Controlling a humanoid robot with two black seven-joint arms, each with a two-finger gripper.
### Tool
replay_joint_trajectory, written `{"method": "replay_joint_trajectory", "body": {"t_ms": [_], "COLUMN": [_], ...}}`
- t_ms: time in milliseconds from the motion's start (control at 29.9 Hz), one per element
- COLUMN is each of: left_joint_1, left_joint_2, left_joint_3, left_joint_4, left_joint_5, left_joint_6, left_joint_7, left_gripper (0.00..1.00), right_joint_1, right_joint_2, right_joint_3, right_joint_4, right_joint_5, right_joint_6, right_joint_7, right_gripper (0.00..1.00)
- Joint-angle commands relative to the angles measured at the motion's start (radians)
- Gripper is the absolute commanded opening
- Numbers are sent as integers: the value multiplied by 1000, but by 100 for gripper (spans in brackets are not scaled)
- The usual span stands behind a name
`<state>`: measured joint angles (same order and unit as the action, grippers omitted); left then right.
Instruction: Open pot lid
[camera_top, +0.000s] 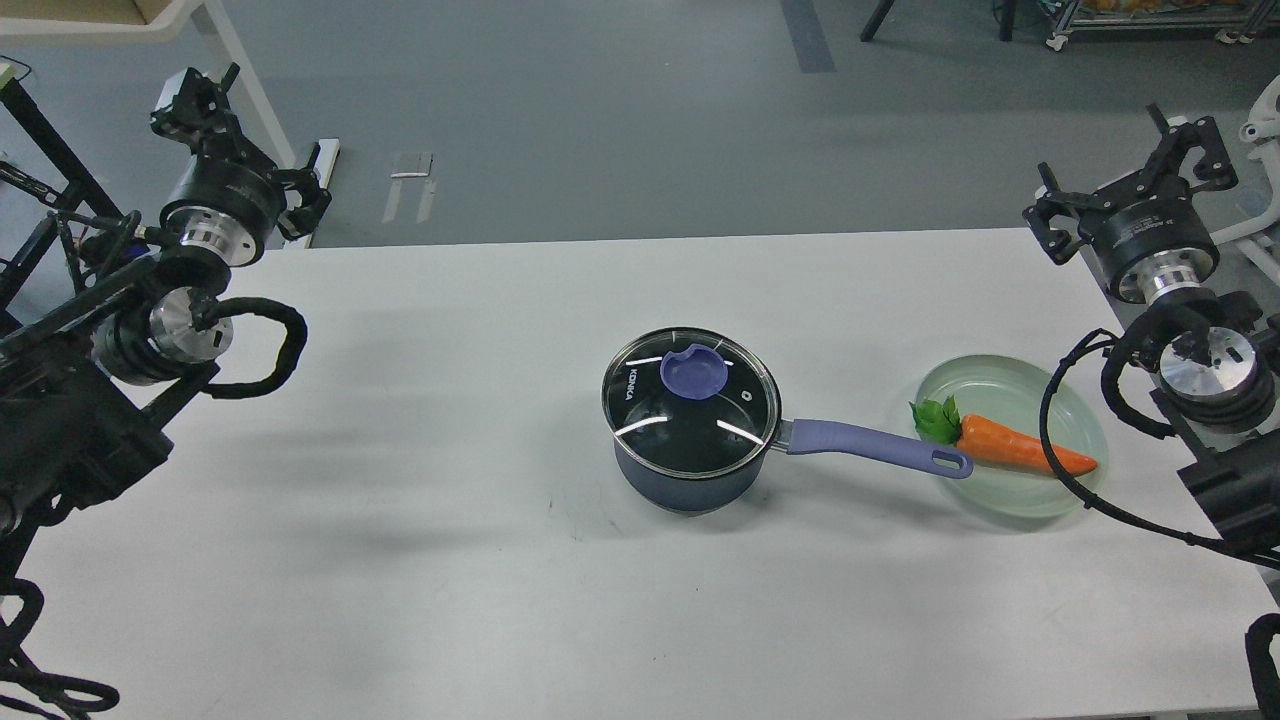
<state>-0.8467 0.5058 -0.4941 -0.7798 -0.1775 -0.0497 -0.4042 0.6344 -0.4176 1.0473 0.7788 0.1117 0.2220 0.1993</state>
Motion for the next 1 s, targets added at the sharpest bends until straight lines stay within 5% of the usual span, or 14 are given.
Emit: {"method": "replay_joint_trajectory", "body": {"t_ms": [0, 267, 535, 702, 970], "left_joint_1": [0, -11, -26, -18, -14], "left_joint_2": [0, 3, 8, 10, 39], "left_joint_3": [3, 9, 14, 12, 16], "left_joint_4": [-1, -1, 17, 17, 1], "left_joint_5": [3, 4, 9, 3, 6], "left_joint_6": [-1, -2, -7, -87, -21], "left_joint_7": [-2, -1, 2, 4, 4], "left_gripper": [99, 99, 99, 99, 99], "right_joint_1": [-1, 7, 230, 396, 589], "right_joint_2": [-6, -24, -311, -365, -435], "right_joint_3": [-27, -44, -404, -596, -827], "right_joint_4": [0, 5, 141, 201, 391], "right_joint_5": [-1, -1, -53, -323, -734], "right_joint_6": [20, 22, 39, 34, 30], "right_joint_7": [2, 3, 3, 9, 9], "right_gripper": [100, 100, 100, 100, 99]}}
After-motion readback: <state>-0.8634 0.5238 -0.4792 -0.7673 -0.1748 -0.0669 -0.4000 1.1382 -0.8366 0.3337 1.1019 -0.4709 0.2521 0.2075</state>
